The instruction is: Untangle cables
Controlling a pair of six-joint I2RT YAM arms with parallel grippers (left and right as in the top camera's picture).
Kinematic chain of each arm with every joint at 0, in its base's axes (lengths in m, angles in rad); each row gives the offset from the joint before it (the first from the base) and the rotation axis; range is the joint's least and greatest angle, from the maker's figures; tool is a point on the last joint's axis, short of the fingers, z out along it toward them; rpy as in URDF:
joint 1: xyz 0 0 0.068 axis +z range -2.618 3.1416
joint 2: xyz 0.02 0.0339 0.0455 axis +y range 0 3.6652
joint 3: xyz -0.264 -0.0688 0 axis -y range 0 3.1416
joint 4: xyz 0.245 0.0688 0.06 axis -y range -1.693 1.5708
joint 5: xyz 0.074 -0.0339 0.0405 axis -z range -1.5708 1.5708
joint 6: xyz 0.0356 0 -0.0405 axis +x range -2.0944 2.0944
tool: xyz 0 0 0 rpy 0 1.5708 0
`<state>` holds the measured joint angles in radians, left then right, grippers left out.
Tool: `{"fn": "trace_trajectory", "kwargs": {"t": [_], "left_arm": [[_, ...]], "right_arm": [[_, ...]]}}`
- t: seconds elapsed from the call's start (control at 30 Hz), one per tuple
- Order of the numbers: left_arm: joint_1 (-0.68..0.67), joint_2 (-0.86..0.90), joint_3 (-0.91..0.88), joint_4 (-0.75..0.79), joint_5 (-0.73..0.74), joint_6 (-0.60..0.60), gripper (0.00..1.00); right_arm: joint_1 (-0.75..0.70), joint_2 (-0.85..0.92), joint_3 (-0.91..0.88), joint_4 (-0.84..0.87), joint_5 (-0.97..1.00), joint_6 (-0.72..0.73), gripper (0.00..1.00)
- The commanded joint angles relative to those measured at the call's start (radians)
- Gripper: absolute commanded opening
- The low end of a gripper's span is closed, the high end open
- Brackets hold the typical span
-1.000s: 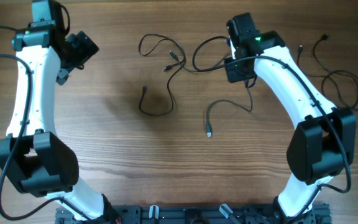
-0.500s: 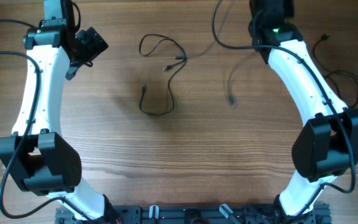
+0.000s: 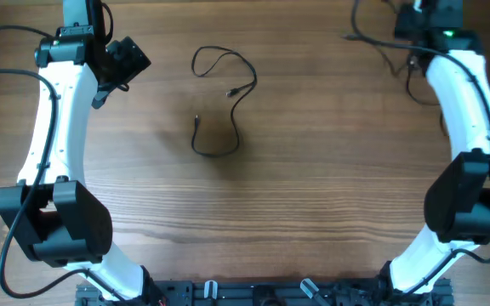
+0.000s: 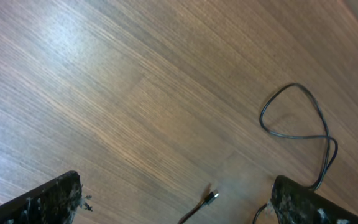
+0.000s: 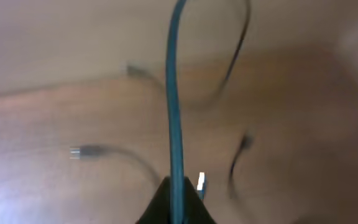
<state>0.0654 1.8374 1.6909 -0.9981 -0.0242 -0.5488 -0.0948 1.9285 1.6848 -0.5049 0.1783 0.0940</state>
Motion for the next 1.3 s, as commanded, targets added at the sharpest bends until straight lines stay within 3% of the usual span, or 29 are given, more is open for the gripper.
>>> {"fn": "trace_trajectory", "kwargs": {"t": [0.0, 0.1, 0.2, 0.3, 0.4, 0.67, 0.83, 0.87, 0.93, 1.13, 1.27], "left_arm": [[-0.003, 0.008, -0.01, 0.008, 0.005, 0.021, 1.0], [-0.003, 0.008, -0.01, 0.012, 0.005, 0.021, 1.0], [-0.003, 0.008, -0.01, 0.014, 0.005, 0.021, 1.0], [-0.003, 0.008, -0.01, 0.006, 0.005, 0.022, 1.0], [-0.003, 0.008, -0.01, 0.007, 0.005, 0.021, 1.0], [-0.003, 0.008, -0.01, 0.007, 0.005, 0.022, 1.0], [-0.003, 0.008, -0.01, 0.01, 0.005, 0.021, 1.0], [-0.003, 0.008, -0.01, 0.011, 0.005, 0.021, 1.0], [-0.003, 0.008, -0.01, 0.008, 0.005, 0.022, 1.0], [-0.003, 0.008, -0.01, -0.004, 0.005, 0.022, 1.0], [-0.003, 0.008, -0.01, -0.004, 0.009, 0.021, 1.0]], "right_arm": [[-0.074, -0.005, 0.002, -0.24, -0.343, 0.249, 0.04], [-0.105, -0.004, -0.024, -0.38, -0.359, 0.249, 0.04], [-0.127, -0.004, -0.117, -0.393, -0.361, 0.256, 0.04], [-0.15, -0.004, -0.208, -0.42, -0.36, 0.481, 0.04], [-0.169, -0.004, -0.289, -0.431, -0.363, 0.614, 0.04], [-0.235, -0.004, -0.483, -0.358, -0.332, 0.802, 0.04], [-0.246, -0.004, -0.499, -0.357, -0.328, 0.766, 0.14], [-0.246, -0.004, -0.499, -0.354, -0.329, 0.753, 0.75], [-0.25, -0.004, -0.493, -0.335, -0.351, 0.633, 1.0], [-0.278, -0.053, -0.336, -0.507, -0.378, 0.498, 1.0], [-0.274, -0.141, -0.291, -0.523, -0.379, 0.482, 1.0]]}}
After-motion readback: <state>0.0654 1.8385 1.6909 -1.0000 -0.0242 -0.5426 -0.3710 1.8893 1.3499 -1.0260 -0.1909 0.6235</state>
